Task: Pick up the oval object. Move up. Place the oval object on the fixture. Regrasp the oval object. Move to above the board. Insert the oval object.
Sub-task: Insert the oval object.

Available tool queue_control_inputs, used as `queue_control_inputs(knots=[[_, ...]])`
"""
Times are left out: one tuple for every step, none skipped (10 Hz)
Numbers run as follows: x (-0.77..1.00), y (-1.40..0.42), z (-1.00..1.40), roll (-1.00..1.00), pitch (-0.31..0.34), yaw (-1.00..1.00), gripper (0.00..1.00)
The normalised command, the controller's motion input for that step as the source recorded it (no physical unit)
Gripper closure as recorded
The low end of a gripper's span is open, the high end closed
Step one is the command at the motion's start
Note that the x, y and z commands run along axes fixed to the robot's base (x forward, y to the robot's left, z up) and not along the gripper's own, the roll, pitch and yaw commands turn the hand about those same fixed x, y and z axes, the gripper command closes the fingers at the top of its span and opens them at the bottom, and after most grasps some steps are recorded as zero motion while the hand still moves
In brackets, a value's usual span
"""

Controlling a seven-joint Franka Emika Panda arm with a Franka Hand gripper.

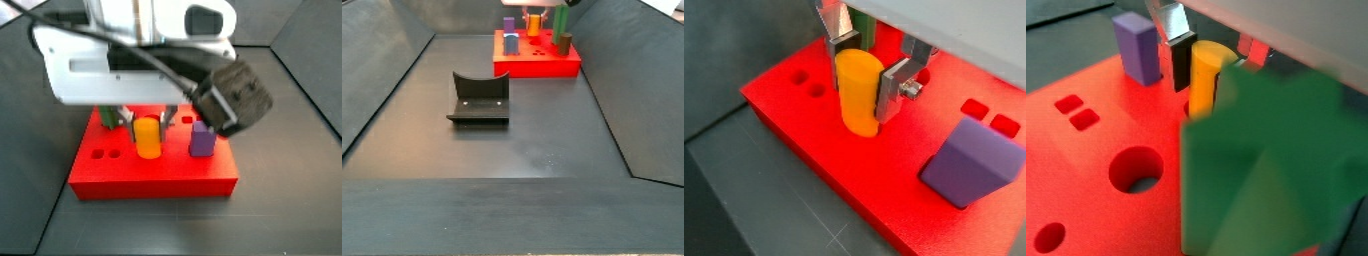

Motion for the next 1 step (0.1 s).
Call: queue_control_inputs(knots=[[0.0, -0.19, 0.0, 0.19, -0.001, 0.04, 1.0]])
